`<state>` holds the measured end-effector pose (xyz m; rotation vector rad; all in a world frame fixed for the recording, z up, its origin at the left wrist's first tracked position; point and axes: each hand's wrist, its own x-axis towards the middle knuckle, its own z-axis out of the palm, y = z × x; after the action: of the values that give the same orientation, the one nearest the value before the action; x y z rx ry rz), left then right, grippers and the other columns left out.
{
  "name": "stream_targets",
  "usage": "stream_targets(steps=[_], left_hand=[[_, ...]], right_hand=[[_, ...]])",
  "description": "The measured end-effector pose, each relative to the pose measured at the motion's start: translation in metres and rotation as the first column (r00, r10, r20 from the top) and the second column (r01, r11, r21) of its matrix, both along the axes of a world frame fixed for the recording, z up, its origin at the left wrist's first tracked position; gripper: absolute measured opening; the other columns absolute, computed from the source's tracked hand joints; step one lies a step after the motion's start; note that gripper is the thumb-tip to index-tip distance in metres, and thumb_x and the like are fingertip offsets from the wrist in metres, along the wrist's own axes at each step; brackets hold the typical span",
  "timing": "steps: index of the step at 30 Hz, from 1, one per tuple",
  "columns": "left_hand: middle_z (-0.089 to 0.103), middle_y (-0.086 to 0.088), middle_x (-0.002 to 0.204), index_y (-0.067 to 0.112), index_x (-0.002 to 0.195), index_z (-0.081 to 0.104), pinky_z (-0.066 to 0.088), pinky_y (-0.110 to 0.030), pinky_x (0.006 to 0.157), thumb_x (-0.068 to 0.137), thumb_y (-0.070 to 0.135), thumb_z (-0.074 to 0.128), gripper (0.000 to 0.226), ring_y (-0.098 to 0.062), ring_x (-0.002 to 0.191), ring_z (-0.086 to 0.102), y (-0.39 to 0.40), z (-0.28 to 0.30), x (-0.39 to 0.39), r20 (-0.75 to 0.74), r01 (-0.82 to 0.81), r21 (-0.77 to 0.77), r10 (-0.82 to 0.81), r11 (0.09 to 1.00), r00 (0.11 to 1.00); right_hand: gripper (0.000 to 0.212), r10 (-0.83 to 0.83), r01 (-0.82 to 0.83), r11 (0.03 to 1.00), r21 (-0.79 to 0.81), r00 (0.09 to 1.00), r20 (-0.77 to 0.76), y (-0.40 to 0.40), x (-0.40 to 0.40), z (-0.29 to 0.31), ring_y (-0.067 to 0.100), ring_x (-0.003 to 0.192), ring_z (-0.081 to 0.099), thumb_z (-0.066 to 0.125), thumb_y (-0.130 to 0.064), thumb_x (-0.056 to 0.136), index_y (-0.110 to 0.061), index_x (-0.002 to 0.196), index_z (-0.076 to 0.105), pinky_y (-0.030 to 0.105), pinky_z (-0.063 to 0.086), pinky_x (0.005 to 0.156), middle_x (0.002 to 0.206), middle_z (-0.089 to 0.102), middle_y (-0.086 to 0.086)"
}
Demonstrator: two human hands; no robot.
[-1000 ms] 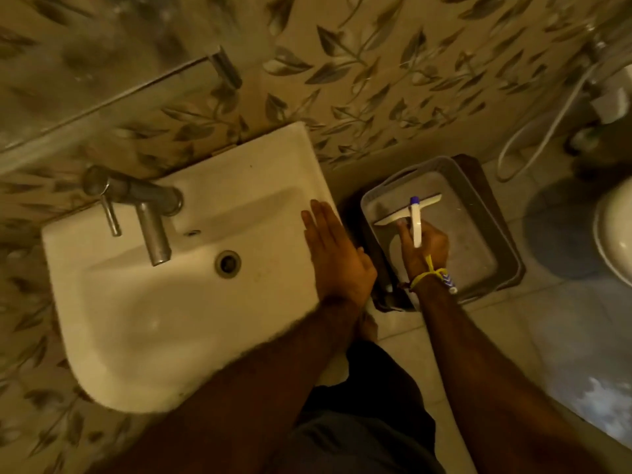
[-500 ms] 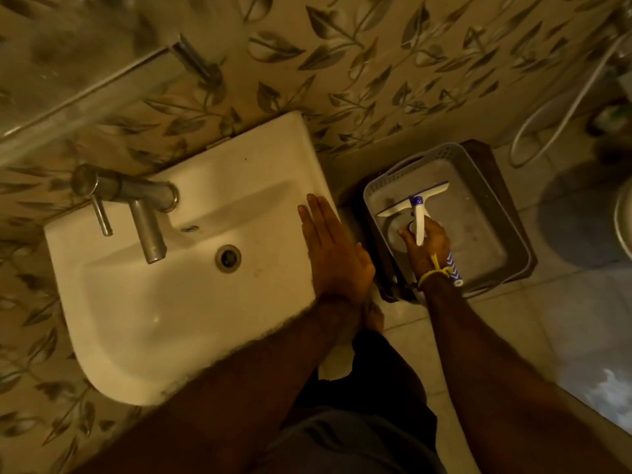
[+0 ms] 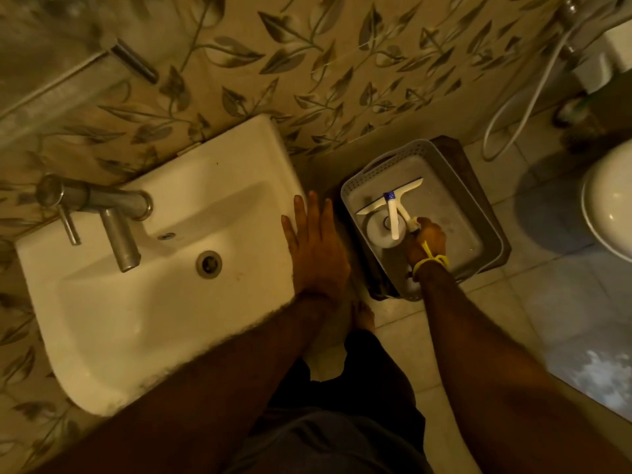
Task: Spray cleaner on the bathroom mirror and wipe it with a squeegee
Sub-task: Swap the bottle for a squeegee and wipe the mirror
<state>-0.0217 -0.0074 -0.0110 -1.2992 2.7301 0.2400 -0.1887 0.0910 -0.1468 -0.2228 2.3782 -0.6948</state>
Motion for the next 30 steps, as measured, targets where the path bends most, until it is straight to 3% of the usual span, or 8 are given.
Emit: stream_targets(steps=[4, 9, 14, 18, 22, 25, 27, 30], left_hand=[[0.004, -0.015, 0.170, 0.013, 0.159, 0.030, -0.010, -0.057, 0.124, 0.091, 0.017, 0.057, 0.072, -0.038, 0.156, -0.009, -0.001, 0.001, 0.000, 0.018, 0.014, 0.006, -0.014, 1.000, 1.000], [0.005, -0.012, 0.170, 0.014, 0.155, 0.039, -0.008, -0.060, 0.124, 0.088, 0.017, 0.059, 0.069, -0.039, 0.155, -0.010, -0.002, -0.002, 0.001, 0.030, 0.038, 0.017, -0.038, 0.999, 0.999], [0.011, -0.010, 0.170, 0.015, 0.150, 0.047, -0.006, -0.060, 0.125, 0.088, 0.017, 0.059, 0.063, -0.039, 0.155, -0.009, -0.002, -0.003, 0.002, 0.017, 0.049, 0.007, -0.049, 0.999, 0.999], [0.016, -0.011, 0.169, 0.013, 0.147, 0.051, -0.005, -0.061, 0.124, 0.087, 0.015, 0.056, 0.060, -0.041, 0.156, -0.005, -0.001, -0.002, 0.002, -0.030, 0.044, 0.013, -0.044, 0.999, 0.999], [0.018, -0.012, 0.168, 0.013, 0.145, 0.052, -0.004, -0.063, 0.124, 0.087, 0.014, 0.057, 0.058, -0.041, 0.156, -0.004, -0.001, -0.003, 0.004, -0.063, 0.038, 0.031, -0.036, 0.999, 0.997], [0.020, -0.012, 0.168, 0.013, 0.144, 0.052, -0.006, -0.061, 0.124, 0.089, 0.018, 0.060, 0.056, -0.039, 0.156, -0.003, -0.001, -0.005, 0.005, -0.073, 0.040, 0.023, -0.038, 0.999, 0.997], [0.022, -0.012, 0.167, 0.011, 0.143, 0.052, -0.006, -0.060, 0.125, 0.093, 0.022, 0.059, 0.052, -0.039, 0.156, -0.001, -0.002, -0.004, 0.005, -0.099, 0.036, 0.025, -0.033, 0.999, 0.994], [0.021, -0.010, 0.168, 0.013, 0.148, 0.047, -0.001, -0.060, 0.125, 0.097, 0.031, 0.057, 0.055, -0.036, 0.157, -0.001, -0.001, 0.001, 0.004, -0.070, 0.036, 0.021, -0.035, 0.999, 0.997]], right_hand=[[0.051, 0.111, -0.133, 0.979, 0.156, 0.984, 0.139, -0.011, -0.018, -0.015, 0.044, 0.118, 0.052, 0.064, -0.015, 0.088, -0.009, 0.136, 0.049, 0.054, 0.048, 0.098, 0.131, 0.055, 0.024], [0.051, 0.068, -0.111, 0.982, 0.154, 0.962, 0.264, -0.018, -0.029, -0.023, 0.039, 0.086, 0.060, 0.065, -0.011, 0.089, -0.012, 0.137, 0.047, 0.041, 0.056, 0.049, 0.121, 0.056, 0.021], [0.038, 0.034, -0.078, 0.983, 0.169, 0.967, 0.253, -0.017, -0.034, -0.027, 0.043, 0.098, 0.062, 0.064, -0.024, 0.092, -0.008, 0.125, 0.056, 0.057, 0.057, 0.080, 0.117, 0.060, 0.022], [0.026, 0.017, -0.043, 0.989, 0.139, 0.983, 0.182, -0.014, -0.036, -0.009, 0.043, 0.093, 0.064, 0.059, -0.018, 0.092, -0.006, 0.115, 0.061, 0.056, 0.059, 0.074, 0.110, 0.064, 0.022], [0.034, -0.060, 0.052, 0.997, 0.058, 0.986, 0.156, -0.013, -0.039, 0.037, 0.036, 0.066, 0.066, 0.063, -0.041, 0.090, -0.007, 0.096, 0.065, 0.050, 0.060, 0.051, 0.084, 0.067, 0.015], [0.032, -0.125, 0.127, 0.991, -0.028, 0.988, 0.088, -0.010, -0.036, 0.072, 0.029, 0.055, 0.062, 0.064, -0.037, 0.090, -0.005, 0.095, 0.068, 0.028, 0.051, 0.036, 0.089, 0.068, 0.015], [0.028, -0.139, 0.140, 0.989, -0.057, 0.990, 0.018, -0.007, -0.032, 0.092, 0.033, 0.069, 0.063, 0.062, -0.027, 0.089, -0.003, 0.102, 0.067, 0.027, 0.051, 0.045, 0.100, 0.067, 0.020], [0.033, -0.181, 0.179, 0.983, -0.043, 0.980, -0.080, 0.000, -0.015, 0.124, 0.041, 0.108, 0.061, 0.059, -0.023, 0.090, 0.001, 0.112, 0.065, 0.041, 0.051, 0.083, 0.118, 0.064, 0.025]])
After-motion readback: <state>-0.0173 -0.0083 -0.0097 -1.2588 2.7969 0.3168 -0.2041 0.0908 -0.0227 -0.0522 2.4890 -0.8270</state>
